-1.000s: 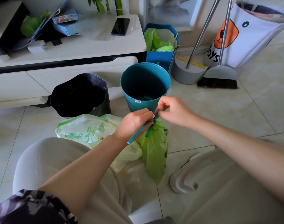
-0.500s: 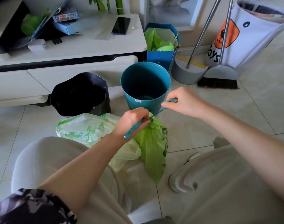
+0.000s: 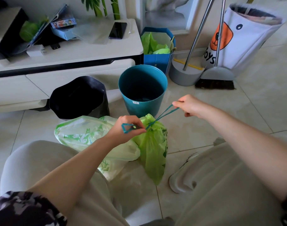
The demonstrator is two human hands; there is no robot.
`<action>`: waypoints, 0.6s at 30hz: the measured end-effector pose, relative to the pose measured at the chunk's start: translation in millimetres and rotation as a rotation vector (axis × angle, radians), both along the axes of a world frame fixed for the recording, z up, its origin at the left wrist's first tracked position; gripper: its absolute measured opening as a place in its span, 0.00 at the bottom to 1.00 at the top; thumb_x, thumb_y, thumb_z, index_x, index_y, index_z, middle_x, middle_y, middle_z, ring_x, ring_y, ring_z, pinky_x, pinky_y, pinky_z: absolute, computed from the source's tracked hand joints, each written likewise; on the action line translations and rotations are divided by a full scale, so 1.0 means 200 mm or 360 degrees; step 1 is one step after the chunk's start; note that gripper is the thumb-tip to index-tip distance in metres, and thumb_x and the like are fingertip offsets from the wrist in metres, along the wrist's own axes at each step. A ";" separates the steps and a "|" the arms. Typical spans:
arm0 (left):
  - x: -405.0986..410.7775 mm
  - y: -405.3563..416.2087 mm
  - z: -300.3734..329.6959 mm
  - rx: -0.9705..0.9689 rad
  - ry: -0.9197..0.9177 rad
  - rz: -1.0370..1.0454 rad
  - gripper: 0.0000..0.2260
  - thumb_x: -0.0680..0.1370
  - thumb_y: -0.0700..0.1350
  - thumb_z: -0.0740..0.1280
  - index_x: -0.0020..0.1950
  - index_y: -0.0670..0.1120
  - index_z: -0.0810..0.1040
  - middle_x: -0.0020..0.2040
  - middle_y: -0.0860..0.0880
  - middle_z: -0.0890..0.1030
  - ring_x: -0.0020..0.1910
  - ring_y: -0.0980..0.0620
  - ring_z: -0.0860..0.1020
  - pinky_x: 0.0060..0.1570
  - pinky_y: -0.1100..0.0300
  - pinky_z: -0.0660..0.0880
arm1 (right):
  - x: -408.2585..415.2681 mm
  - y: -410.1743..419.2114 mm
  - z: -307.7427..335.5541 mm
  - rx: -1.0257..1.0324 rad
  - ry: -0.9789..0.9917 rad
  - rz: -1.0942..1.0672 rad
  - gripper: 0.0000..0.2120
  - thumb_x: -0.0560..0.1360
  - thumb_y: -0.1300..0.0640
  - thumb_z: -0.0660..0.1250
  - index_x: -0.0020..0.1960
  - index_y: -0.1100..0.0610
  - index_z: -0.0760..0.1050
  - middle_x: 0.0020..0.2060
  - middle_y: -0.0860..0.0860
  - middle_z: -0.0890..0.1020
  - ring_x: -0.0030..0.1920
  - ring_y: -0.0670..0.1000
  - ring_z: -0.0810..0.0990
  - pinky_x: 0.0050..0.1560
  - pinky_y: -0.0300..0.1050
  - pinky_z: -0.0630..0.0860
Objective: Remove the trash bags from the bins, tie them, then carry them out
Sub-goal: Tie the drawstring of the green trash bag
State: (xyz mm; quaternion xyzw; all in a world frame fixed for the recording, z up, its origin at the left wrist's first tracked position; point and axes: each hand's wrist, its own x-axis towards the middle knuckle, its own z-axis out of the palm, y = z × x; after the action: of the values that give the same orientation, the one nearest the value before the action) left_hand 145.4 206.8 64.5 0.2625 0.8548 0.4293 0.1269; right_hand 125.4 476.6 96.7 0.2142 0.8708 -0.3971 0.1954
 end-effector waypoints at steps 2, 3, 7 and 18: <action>0.01 -0.03 0.01 0.0019 -0.0333 0.0213 0.02 0.71 0.44 0.75 0.40 0.47 0.84 0.36 0.51 0.84 0.37 0.59 0.81 0.40 0.62 0.76 | 0.00 0.00 0.00 0.0044 0.0008 0.0035 0.11 0.78 0.53 0.62 0.44 0.58 0.79 0.29 0.52 0.63 0.31 0.51 0.67 0.34 0.42 0.73; 0.01 -0.05 0.02 0.0041 -0.0456 0.0322 0.02 0.71 0.44 0.75 0.40 0.46 0.84 0.35 0.50 0.84 0.36 0.57 0.81 0.40 0.59 0.77 | -0.01 0.01 0.00 0.0111 0.0024 0.0081 0.11 0.78 0.54 0.62 0.44 0.59 0.79 0.28 0.52 0.65 0.31 0.53 0.70 0.35 0.43 0.73; 0.01 -0.19 0.05 0.0090 -0.0770 0.0614 0.04 0.74 0.41 0.72 0.44 0.39 0.83 0.35 0.47 0.83 0.32 0.58 0.81 0.32 0.68 0.74 | -0.04 -0.02 -0.01 0.0575 0.0157 0.0358 0.14 0.77 0.57 0.62 0.44 0.67 0.78 0.32 0.60 0.77 0.35 0.58 0.75 0.36 0.44 0.68; 0.07 -0.65 0.02 -0.0436 -0.0546 0.0826 0.02 0.72 0.40 0.72 0.43 0.45 0.82 0.40 0.47 0.85 0.34 0.52 0.82 0.42 0.53 0.80 | -0.13 -0.48 0.00 0.0933 0.0616 0.0977 0.14 0.73 0.59 0.59 0.55 0.57 0.79 0.54 0.57 0.79 0.57 0.61 0.76 0.57 0.55 0.74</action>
State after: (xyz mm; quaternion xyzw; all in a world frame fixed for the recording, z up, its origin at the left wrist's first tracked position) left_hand 159.5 76.0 68.2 -0.0594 0.9091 0.3664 0.1894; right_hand 98.9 380.5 96.9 -0.0850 0.9898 -0.0907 0.0691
